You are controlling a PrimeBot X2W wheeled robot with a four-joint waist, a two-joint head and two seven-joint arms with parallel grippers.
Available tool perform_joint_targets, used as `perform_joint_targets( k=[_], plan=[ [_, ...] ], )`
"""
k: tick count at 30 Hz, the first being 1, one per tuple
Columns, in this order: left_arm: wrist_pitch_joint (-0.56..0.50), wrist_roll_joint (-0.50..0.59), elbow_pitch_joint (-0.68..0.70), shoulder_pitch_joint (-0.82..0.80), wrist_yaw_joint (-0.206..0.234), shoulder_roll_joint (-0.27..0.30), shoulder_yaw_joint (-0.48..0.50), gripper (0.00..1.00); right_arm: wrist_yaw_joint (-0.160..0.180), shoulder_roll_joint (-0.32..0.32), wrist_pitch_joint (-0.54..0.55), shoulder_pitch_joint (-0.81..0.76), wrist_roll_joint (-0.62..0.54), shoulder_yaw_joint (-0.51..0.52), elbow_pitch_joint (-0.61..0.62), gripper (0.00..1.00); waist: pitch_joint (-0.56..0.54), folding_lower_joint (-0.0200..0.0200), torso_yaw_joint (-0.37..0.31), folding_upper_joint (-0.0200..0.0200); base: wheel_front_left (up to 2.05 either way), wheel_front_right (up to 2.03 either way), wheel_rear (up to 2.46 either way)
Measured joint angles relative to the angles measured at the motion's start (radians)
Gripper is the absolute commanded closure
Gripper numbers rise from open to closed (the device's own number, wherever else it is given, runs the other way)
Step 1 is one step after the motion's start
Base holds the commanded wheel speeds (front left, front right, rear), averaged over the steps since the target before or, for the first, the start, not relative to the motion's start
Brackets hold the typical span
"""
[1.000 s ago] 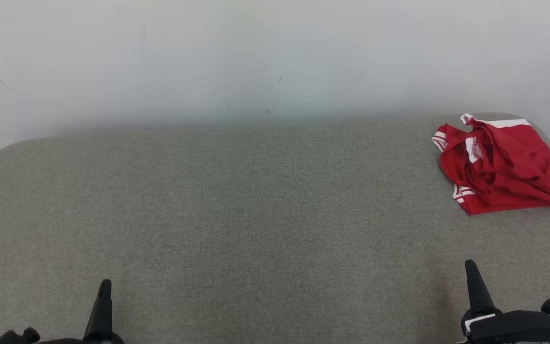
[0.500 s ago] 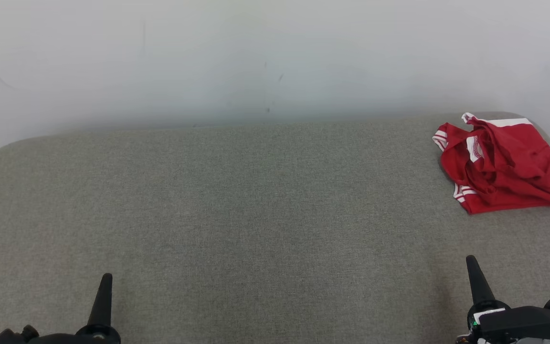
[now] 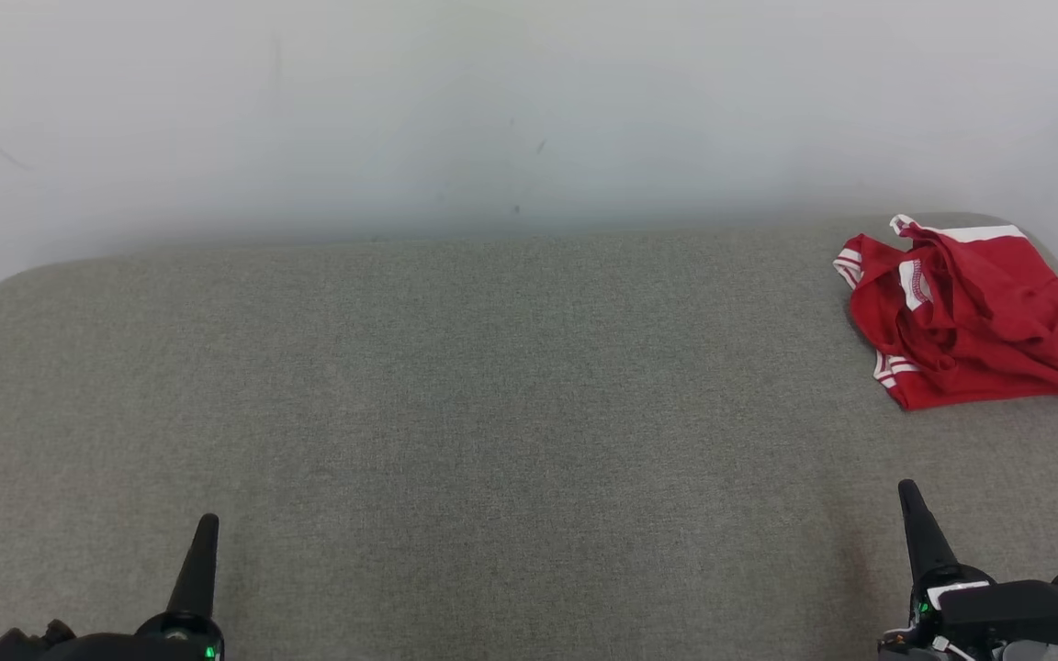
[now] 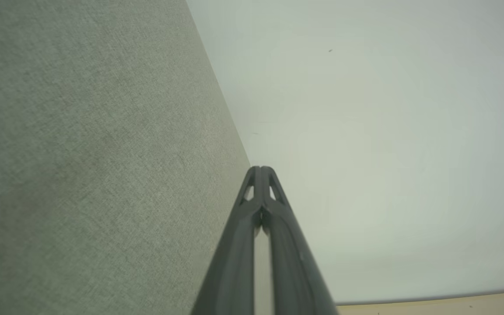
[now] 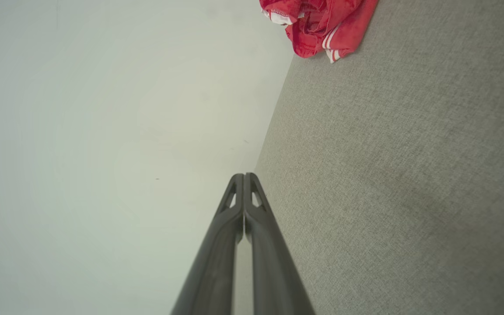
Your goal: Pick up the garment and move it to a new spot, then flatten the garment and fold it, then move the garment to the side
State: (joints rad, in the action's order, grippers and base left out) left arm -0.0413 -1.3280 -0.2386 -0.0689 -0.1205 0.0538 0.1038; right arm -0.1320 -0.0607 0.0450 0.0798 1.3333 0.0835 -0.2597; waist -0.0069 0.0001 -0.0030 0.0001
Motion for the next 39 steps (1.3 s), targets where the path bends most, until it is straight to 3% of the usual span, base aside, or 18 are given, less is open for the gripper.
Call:
perform_joint_targets(
  k=[39],
  plan=[
    [-0.073, -0.283, -0.006, -0.035, -0.009, -0.003, 0.009, 1.00, 0.000, 0.009, 0.069, 0.025, 0.279, 0.030, 0.014, 1.00, 0.010, 0.0000, 0.003, 0.0000, 0.00, 0.00, 0.00]
  ],
)
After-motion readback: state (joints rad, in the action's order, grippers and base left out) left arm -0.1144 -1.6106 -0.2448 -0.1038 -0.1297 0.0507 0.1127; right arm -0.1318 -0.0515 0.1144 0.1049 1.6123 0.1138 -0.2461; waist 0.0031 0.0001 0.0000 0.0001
